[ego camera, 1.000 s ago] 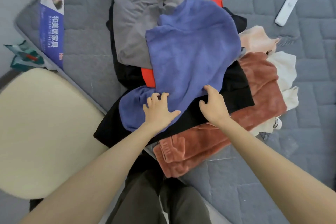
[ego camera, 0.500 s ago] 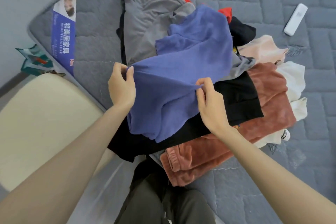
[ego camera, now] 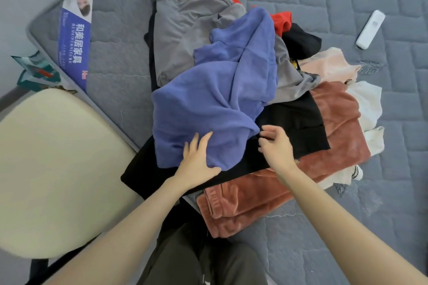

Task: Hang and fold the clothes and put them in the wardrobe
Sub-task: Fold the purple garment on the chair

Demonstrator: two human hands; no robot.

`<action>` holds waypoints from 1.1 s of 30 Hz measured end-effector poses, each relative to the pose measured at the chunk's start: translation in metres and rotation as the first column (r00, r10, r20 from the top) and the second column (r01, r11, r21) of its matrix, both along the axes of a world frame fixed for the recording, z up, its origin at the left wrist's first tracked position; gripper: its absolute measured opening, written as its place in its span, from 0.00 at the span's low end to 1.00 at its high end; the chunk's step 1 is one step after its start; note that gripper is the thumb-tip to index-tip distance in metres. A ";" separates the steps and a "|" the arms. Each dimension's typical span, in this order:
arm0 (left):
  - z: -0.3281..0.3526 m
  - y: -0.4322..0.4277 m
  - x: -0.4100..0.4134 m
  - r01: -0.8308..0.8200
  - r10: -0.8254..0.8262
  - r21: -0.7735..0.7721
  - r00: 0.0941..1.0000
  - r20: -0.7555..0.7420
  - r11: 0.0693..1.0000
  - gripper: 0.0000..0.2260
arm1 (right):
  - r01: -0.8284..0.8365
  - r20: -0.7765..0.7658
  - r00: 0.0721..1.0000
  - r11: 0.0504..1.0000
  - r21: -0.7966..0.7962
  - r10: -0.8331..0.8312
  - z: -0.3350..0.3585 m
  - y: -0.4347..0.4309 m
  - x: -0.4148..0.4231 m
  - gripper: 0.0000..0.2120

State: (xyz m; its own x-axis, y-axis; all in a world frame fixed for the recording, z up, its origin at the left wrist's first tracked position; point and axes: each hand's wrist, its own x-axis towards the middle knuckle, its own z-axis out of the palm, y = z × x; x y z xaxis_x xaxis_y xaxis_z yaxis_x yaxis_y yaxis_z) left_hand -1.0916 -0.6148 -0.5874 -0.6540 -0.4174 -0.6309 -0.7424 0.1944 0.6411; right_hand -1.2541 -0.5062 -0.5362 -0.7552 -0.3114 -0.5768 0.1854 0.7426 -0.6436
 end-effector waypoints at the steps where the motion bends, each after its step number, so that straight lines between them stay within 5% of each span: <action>1: -0.004 0.000 -0.001 0.005 -0.005 -0.006 0.997 0.075 1.000 0.45 | -0.016 0.108 0.994 0.999 0.047 0.011 -0.005 0.001 0.001 0.15; 4: -0.010 -0.005 -0.003 -0.018 0.034 -0.087 0.982 0.185 0.996 0.36 | -0.149 0.281 0.951 0.988 0.040 0.132 -0.011 -0.005 0.006 0.14; 8: -0.006 -0.020 0.008 -0.042 0.071 -0.291 0.994 0.088 0.956 0.05 | -0.112 0.172 0.977 0.990 -0.088 0.126 -0.006 -0.017 0.007 0.03; 14: 0.025 -0.046 0.040 -0.485 0.482 -0.449 0.867 -0.130 0.751 0.05 | -0.281 0.277 0.894 0.921 -0.268 0.353 0.018 -0.024 0.010 0.05; 17: 0.036 -0.069 0.058 -0.669 0.711 -0.473 0.693 -0.119 0.573 0.09 | -0.349 0.148 0.913 0.917 -0.193 0.379 0.014 -0.028 0.007 0.08; 19: 0.038 -0.076 0.064 -0.702 0.756 -0.460 0.648 -0.096 0.543 0.13 | -0.432 0.005 0.901 0.900 -0.061 0.433 0.007 -0.030 0.006 0.11; 21: 0.039 -0.068 0.063 -0.638 0.665 -0.476 0.734 -0.139 0.605 0.17 | -0.538 -0.120 0.835 0.842 0.030 0.537 -0.002 -0.032 0.006 0.14; 24: 0.034 -0.038 0.047 -0.386 0.308 -0.486 0.922 -0.235 0.784 0.18 | -0.687 -0.254 0.683 0.720 0.097 0.685 -0.013 -0.034 0.002 0.20; 27: 0.013 -0.009 0.023 -0.005 -0.019 -0.443 0.999 -0.050 0.896 0.27 | -0.744 -0.305 0.583 0.646 0.170 0.752 -0.020 -0.040 -0.003 0.25; 30: -0.011 0.000 0.012 0.059 -0.005 -0.417 0.991 0.131 0.907 0.40 | -0.728 -0.418 0.519 0.642 0.241 0.745 -0.027 -0.048 -0.008 0.28; 33: -0.020 -0.012 0.016 0.007 0.070 -0.529 0.990 0.125 0.849 0.30 | -0.671 -0.496 0.526 0.695 0.256 0.691 -0.028 -0.057 -0.016 0.32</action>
